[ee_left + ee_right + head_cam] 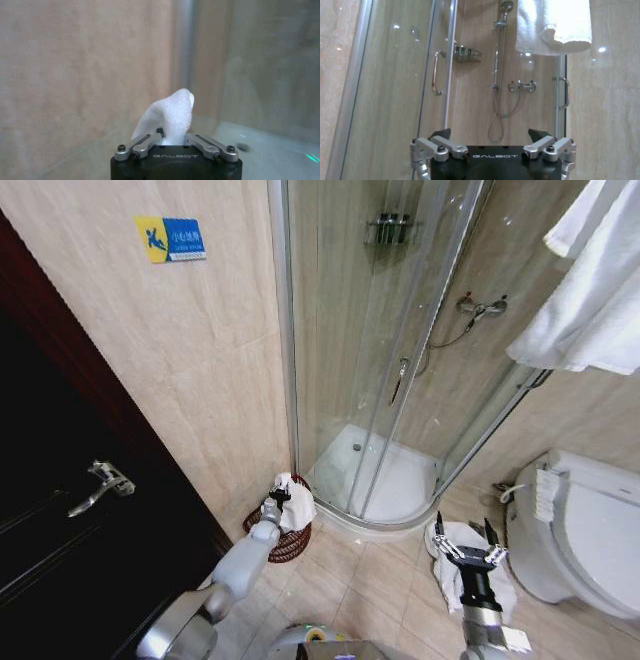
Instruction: Discard the used towel into the hamper.
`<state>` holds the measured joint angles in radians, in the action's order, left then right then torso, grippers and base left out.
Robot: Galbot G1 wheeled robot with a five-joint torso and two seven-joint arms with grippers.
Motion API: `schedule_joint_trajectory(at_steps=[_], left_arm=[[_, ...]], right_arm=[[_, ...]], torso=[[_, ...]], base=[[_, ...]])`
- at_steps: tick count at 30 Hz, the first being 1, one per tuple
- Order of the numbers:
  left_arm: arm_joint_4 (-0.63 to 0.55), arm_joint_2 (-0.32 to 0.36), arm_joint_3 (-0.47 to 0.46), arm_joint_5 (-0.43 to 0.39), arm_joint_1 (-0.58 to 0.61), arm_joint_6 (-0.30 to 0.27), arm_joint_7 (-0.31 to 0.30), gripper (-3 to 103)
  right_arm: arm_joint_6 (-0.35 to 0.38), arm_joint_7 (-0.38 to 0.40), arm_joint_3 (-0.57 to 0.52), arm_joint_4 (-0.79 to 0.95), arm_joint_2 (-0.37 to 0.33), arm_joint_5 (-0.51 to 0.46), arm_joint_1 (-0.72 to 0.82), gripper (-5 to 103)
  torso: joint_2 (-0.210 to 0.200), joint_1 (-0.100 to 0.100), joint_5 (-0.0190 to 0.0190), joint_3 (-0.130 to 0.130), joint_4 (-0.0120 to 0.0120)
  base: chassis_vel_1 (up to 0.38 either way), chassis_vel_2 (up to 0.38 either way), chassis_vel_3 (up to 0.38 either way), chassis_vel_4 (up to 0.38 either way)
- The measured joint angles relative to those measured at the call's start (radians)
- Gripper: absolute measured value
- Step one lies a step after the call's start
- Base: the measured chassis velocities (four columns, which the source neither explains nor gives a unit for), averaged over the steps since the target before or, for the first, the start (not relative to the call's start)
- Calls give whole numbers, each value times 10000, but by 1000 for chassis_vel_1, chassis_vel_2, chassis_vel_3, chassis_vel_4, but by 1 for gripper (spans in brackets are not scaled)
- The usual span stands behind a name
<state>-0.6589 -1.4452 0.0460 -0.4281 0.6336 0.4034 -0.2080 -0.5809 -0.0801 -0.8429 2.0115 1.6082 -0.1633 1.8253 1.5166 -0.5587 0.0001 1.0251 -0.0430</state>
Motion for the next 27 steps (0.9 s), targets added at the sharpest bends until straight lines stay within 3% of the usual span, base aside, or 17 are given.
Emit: schedule_joint_trajectory(at_steps=[5,14,19,27], left_arm=[[-58,7,-181,-55,-120,-135,-846,7],[-158,233,-535,-37,-101,-148,-1344,7],[-281,475,-530,-34,56,-125,-1106,7],[-91,534,-184,353,425,204,401,7]], right_arm=[[14,0,17,-29,0,11,-34,100],[65,-3,128,-49,-1,114,-123,100],[87,-3,182,-49,-1,179,-156,100],[98,-1,173,-78,-1,201,-158,100]], torso=[[0,0,-1,0,0],[0,0,-2,0,1],[0,0,-1,0,-2],[0,0,-3,0,0]], base=[[0,0,0,0],[0,0,0,0],[0,0,0,0],[0,0,0,0]])
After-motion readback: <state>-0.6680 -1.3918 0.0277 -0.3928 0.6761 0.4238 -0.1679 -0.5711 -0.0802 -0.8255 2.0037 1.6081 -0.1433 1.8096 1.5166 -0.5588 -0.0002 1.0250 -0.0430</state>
